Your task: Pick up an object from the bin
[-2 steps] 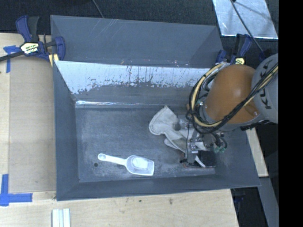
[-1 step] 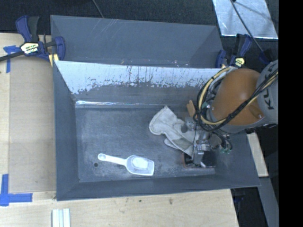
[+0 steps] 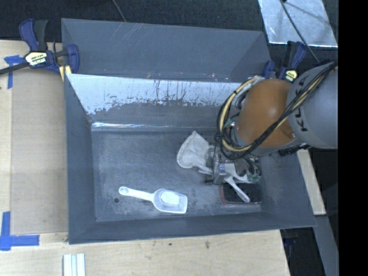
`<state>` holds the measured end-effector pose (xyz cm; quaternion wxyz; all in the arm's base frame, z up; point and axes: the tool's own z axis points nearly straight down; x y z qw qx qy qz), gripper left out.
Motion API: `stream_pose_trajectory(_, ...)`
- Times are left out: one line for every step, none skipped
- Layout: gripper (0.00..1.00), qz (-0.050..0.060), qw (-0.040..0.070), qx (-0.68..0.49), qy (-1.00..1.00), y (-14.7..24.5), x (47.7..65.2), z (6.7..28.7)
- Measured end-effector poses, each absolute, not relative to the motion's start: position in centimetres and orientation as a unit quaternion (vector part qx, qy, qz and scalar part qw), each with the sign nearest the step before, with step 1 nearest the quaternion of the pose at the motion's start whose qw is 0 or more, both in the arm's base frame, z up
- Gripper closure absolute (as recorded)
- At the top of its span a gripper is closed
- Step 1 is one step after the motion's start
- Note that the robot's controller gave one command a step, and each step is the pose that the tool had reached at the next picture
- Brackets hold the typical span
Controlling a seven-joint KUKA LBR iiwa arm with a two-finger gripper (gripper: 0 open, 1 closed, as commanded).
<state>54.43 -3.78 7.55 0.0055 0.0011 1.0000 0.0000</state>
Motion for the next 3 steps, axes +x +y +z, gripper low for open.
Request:
stream_pose_trajectory(1.0, 0.0, 0.006, 0.001, 1.0, -3.8, 54.4, 7.5)
stream_pose_trajectory(1.0, 0.0, 0.001, -0.012, 1.0, -8.8, 52.5, 18.3)
stream_pose_trajectory(1.0, 0.0, 0.001, -0.012, 1.0, -8.8, 52.5, 18.3)
